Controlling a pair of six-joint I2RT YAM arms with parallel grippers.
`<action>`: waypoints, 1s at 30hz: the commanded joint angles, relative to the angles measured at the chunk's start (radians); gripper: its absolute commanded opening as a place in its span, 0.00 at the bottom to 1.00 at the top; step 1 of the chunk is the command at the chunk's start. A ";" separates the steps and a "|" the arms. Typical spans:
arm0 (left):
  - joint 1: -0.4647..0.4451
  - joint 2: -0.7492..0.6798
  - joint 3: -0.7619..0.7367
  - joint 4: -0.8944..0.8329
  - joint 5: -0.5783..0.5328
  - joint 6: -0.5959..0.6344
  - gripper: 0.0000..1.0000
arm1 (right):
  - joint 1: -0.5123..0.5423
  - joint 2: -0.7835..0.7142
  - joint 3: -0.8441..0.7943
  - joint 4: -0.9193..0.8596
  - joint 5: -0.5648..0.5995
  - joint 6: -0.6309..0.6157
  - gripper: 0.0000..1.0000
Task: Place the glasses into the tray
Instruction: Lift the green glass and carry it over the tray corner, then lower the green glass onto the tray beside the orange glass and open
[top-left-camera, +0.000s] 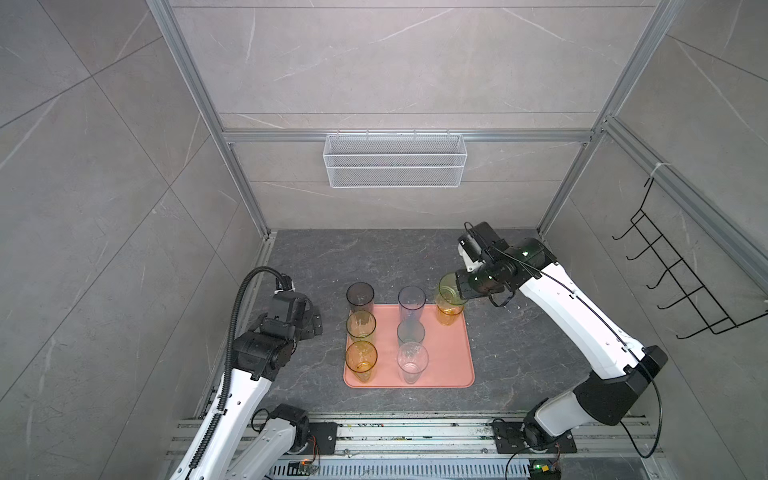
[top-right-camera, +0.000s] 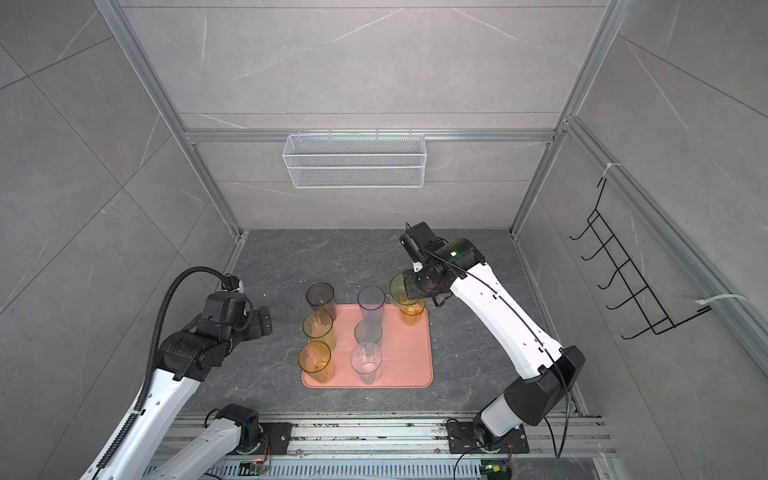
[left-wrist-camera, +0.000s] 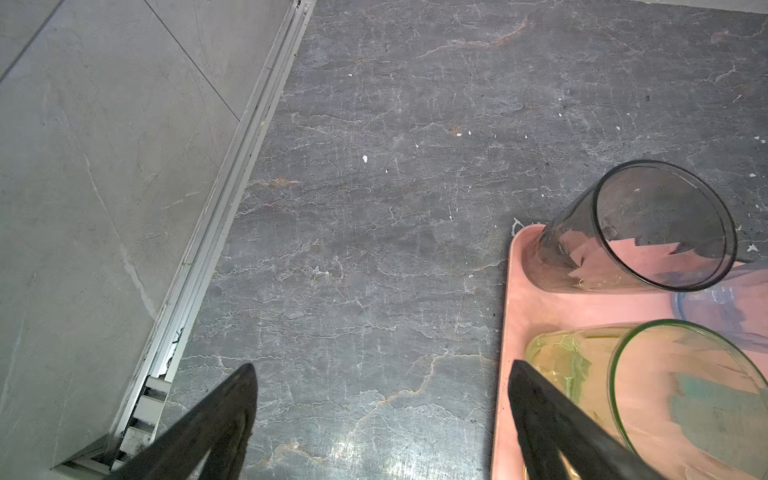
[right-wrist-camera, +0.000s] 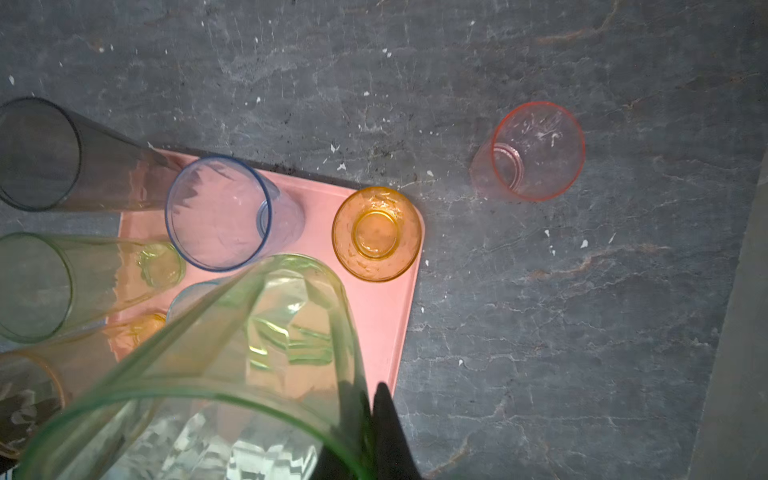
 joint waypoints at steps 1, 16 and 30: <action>0.007 -0.010 -0.003 0.015 0.011 0.007 0.95 | 0.022 -0.039 -0.059 -0.012 -0.010 0.027 0.00; 0.008 -0.012 -0.002 0.015 0.016 0.007 0.95 | 0.047 -0.116 -0.351 0.167 -0.060 0.088 0.00; 0.008 -0.012 -0.004 0.016 0.018 0.007 0.95 | 0.045 -0.058 -0.487 0.288 -0.034 0.084 0.00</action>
